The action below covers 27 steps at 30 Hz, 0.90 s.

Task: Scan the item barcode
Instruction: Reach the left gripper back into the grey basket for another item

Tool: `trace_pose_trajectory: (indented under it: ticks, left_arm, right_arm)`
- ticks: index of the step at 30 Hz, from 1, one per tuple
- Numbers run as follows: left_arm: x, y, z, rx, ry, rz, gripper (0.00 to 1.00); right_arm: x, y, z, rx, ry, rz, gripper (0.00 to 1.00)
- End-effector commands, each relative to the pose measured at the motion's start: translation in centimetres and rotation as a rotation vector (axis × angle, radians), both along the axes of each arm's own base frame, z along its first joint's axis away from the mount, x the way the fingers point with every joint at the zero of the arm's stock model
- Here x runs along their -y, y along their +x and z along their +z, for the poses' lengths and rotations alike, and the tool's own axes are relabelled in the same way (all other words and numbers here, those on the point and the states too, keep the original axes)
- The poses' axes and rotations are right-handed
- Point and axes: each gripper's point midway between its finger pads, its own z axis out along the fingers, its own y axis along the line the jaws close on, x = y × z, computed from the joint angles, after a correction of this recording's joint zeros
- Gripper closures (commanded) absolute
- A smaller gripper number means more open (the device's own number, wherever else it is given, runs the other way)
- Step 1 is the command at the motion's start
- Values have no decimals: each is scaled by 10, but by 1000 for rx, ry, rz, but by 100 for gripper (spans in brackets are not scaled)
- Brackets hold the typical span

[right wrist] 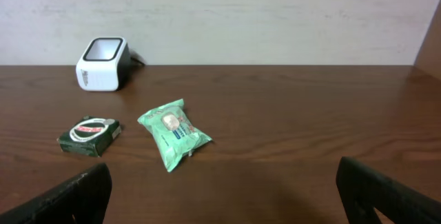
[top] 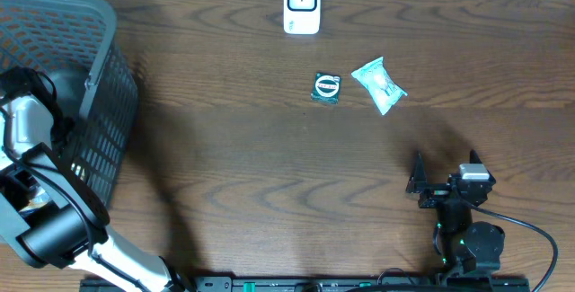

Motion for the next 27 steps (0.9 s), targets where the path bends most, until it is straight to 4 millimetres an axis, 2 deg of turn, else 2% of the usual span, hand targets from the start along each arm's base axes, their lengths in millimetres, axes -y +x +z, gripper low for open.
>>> trace_pose_trajectory:
  ticks: [1,4,6,10,12,13,16,18,20,21,22,23,25,27]
  left_arm:
    - [6,5,21,84,-13,89,93]
    - [4,9,58,208,35,187,93]
    - [12,16,87,330,25,202,93]
    - [36,42,163,652,-16,112,93]
    - [48,49,206,806,-14,52,93]
    - [55,50,230,889,-5,20,93]
    - [66,41,284,1062,47,22,93]
    - [72,32,310,1132,88,3,93]
    - [75,26,322,1161,116,-14,92]
    - [76,25,324,1156,128,-33,86]
    - [76,25,322,1142,136,-53,72]
    - [75,26,316,1112,139,-76,50]
    - [72,30,302,1062,138,-102,30]
    - [64,34,283,996,133,-97,20]
  right_arm:
    - [2,0,-1,-2,10,-7,1]
    - [1,0,-1,-2,10,-6,1]
    - [2,0,-1,-2,10,-7,1]
    - [2,0,-1,-2,10,-7,1]
    - [2,0,-1,-2,10,-7,1]
    - [2,0,-1,-2,10,-7,1]
    - [2,0,-1,-2,10,-7,1]
    - [2,0,-1,-2,10,-7,1]
    - [2,0,-1,-2,10,-7,1]
    - [2,0,-1,-2,10,-7,1]
    - [2,0,-1,-2,10,-7,1]
    - [2,0,-1,-2,10,-7,1]
    - [2,0,-1,-2,10,-7,1]
    - [2,0,-1,-2,10,-7,1]
